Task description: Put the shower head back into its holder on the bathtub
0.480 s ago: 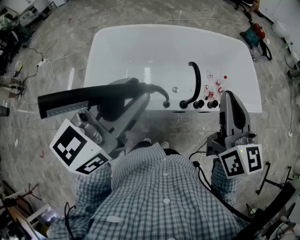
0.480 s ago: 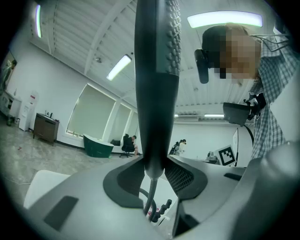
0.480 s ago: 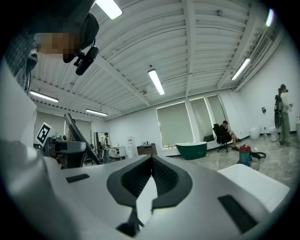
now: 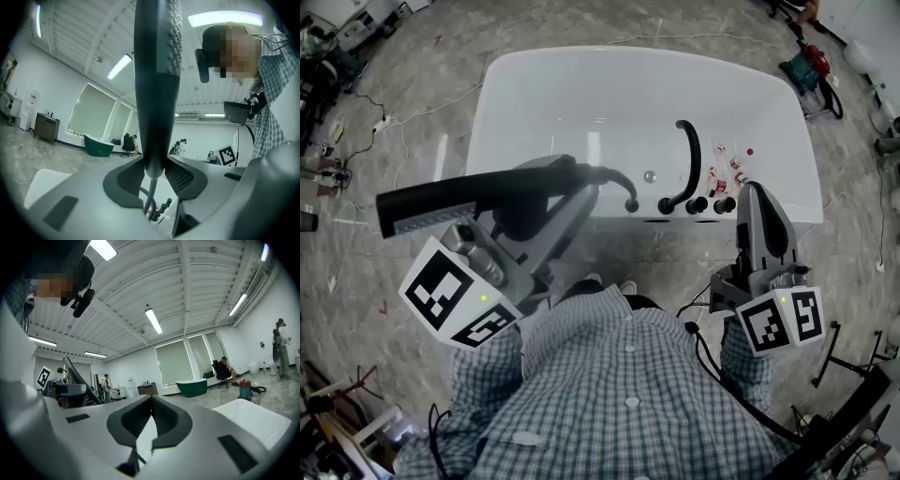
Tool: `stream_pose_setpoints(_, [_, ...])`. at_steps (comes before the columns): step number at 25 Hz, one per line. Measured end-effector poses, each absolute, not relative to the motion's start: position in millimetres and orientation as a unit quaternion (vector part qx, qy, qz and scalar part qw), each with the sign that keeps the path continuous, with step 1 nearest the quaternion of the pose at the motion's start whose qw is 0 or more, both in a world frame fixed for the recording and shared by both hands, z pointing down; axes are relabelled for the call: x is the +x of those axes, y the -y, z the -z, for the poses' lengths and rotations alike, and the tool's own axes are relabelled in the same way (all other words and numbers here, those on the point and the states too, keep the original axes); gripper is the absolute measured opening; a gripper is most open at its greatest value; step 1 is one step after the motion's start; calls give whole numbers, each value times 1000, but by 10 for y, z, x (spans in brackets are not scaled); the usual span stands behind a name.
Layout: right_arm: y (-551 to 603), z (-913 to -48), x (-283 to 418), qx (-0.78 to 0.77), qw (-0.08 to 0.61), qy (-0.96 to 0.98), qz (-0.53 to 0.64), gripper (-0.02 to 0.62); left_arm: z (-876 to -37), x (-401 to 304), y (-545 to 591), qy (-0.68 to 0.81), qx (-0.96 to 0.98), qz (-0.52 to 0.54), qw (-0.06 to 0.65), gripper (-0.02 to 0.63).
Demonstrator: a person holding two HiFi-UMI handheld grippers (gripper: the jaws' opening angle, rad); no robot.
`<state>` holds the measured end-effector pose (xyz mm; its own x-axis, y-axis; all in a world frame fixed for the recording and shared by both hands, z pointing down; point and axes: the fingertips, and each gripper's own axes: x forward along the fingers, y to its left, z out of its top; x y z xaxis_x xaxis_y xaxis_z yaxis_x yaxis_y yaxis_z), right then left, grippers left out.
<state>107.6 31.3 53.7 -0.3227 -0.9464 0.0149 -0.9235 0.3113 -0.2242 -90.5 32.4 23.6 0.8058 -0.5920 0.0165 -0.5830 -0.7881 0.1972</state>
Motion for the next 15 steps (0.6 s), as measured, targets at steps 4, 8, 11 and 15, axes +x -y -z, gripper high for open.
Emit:
stream_pose_setpoints(4, [-312,-535,1082,-579,61,-807,96,17,-241,-903,-322,311,945,21,97,140])
stream_pose_setpoints(8, [-319,-551,1082,-580,58,-807,94,18,-251,-899,-318,310,946,18,96,140])
stream_pose_setpoints(11, [-327,-566,1082,-581,56,-806,96,18,-260,-901,-315,310,946,16,96,140])
stream_pose_setpoints(15, [-347,-576,1092,-587,45,-804,85,18,-274,-903,-314,310,946,14,98,140])
